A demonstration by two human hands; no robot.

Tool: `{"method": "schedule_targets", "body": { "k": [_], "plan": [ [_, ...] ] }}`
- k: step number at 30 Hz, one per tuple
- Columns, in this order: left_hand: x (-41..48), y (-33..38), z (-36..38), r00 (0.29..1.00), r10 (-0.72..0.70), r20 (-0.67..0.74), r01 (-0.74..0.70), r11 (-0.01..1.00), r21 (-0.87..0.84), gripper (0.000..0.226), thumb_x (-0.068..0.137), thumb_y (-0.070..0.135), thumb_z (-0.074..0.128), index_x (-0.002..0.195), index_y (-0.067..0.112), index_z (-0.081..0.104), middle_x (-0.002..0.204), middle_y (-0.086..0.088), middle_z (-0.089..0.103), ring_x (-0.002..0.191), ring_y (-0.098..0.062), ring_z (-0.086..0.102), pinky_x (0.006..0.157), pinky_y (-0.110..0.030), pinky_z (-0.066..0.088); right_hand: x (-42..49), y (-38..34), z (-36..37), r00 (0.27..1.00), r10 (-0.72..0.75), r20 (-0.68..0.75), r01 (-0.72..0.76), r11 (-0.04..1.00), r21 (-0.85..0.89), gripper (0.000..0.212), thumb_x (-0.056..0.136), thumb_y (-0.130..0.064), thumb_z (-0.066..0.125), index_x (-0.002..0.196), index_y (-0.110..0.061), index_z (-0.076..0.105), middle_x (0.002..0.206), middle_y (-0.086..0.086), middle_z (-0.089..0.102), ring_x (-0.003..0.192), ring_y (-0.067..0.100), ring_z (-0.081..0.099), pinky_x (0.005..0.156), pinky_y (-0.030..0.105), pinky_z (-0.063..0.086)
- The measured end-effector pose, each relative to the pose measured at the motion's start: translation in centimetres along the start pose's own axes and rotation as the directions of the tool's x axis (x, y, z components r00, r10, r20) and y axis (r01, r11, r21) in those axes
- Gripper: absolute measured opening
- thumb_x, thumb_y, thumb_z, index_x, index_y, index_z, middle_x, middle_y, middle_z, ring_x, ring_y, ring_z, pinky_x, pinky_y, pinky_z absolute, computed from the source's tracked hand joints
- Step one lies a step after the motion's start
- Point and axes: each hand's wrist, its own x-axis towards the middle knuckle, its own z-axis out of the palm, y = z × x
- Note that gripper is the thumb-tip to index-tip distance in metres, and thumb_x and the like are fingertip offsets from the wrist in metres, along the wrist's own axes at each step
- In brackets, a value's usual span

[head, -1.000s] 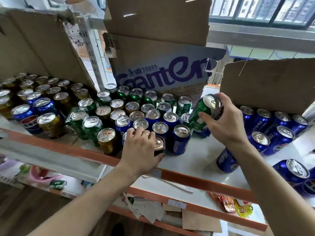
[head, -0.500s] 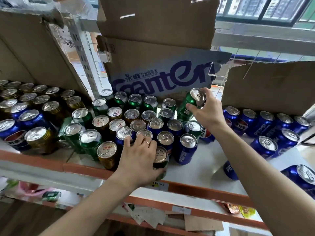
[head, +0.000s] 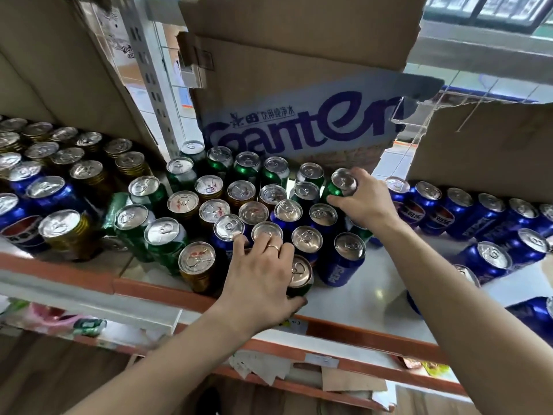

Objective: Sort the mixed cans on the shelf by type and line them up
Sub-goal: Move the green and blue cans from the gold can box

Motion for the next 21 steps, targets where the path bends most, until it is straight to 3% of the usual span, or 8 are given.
{"method": "schedule_targets", "body": {
  "k": [6, 8, 11, 16, 18, 21],
  "plan": [
    [0.0, 0.2, 0.2, 0.999, -0.016, -0.029, 0.016, 1.000, -0.023, 0.068, 0.076, 0.072, 0.059, 0.115, 0.019, 0.047, 0.125, -0.002, 0.053, 0.122, -0.025, 0.041, 0.099, -0.048, 0.024, 0.6, -0.2, -0.1, 1.000, 0.025, 0.017, -0.025, 0.999, -0.022, 0.077, 0.067, -0.033, 0.088, 0.134, -0.013, 0.057, 0.121, 0.008, 0.066, 0.104, 0.023, 0.060, 0.087, 0.027, 0.045],
    [0.0, 0.3, 0.4, 0.999, -0.027, -0.039, 0.026, 0.999, -0.021, 0.067, 0.074, 0.072, 0.061, 0.113, 0.018, 0.048, 0.123, -0.002, 0.055, 0.121, -0.025, 0.043, 0.098, -0.048, 0.026, 0.7, 0.0, 0.2, 0.999, 0.043, 0.033, -0.042, 0.998, -0.046, 0.068, 0.069, -0.036, 0.087, 0.128, -0.013, 0.062, 0.113, 0.008, 0.067, 0.093, 0.021, 0.057, 0.081, 0.026, 0.043],
    [0.0, 0.4, 0.5, 0.999, -0.038, -0.039, 0.037, 0.999, -0.018, 0.068, 0.075, 0.071, 0.061, 0.114, 0.018, 0.047, 0.125, -0.003, 0.053, 0.123, -0.025, 0.042, 0.098, -0.047, 0.025, 0.9, 1.0, 0.7, 0.996, 0.064, 0.056, -0.062, 0.997, -0.051, 0.042, 0.076, -0.044, 0.081, 0.103, -0.012, 0.073, 0.097, 0.009, 0.071, 0.082, 0.020, 0.059, 0.073, 0.027, 0.042],
    [-0.3, 0.5, 0.6, 0.997, -0.046, -0.059, 0.045, 0.999, -0.024, 0.068, 0.074, 0.071, 0.063, 0.113, 0.018, 0.048, 0.124, -0.003, 0.054, 0.121, -0.025, 0.043, 0.099, -0.047, 0.029, 0.6, 1.3, 0.9, 0.993, 0.071, 0.097, -0.064, 0.995, -0.073, 0.037, 0.087, -0.043, 0.069, 0.102, -0.010, 0.073, 0.076, 0.007, 0.066, 0.082, 0.022, 0.058, 0.072, 0.027, 0.040],
    [-0.3, 0.4, 0.5, 0.998, -0.033, -0.046, 0.031, 0.999, -0.036, 0.071, 0.074, 0.074, 0.060, 0.117, 0.018, 0.049, 0.126, -0.001, 0.053, 0.123, -0.023, 0.042, 0.101, -0.045, 0.029, 0.2, 0.7, 0.7, 0.991, 0.074, 0.115, -0.059, 0.990, -0.128, 0.040, 0.090, -0.044, 0.063, 0.107, -0.009, 0.069, 0.084, 0.010, 0.066, 0.089, 0.027, 0.058, 0.073, 0.030, 0.040],
    [-0.7, -1.2, -0.1, 0.999, -0.022, -0.025, 0.016, 0.975, -0.223, 0.079, 0.078, 0.082, 0.039, 0.130, 0.023, 0.047, 0.133, 0.005, 0.050, 0.128, -0.016, 0.038, 0.106, -0.039, 0.026, -1.6, -0.1, 0.1, 0.997, 0.007, 0.074, 0.007, 0.982, -0.186, 0.054, 0.090, -0.047, 0.060, 0.131, -0.011, 0.057, 0.128, 0.014, 0.059, 0.118, 0.033, 0.052, 0.093, 0.041, 0.044]
  ]
}}
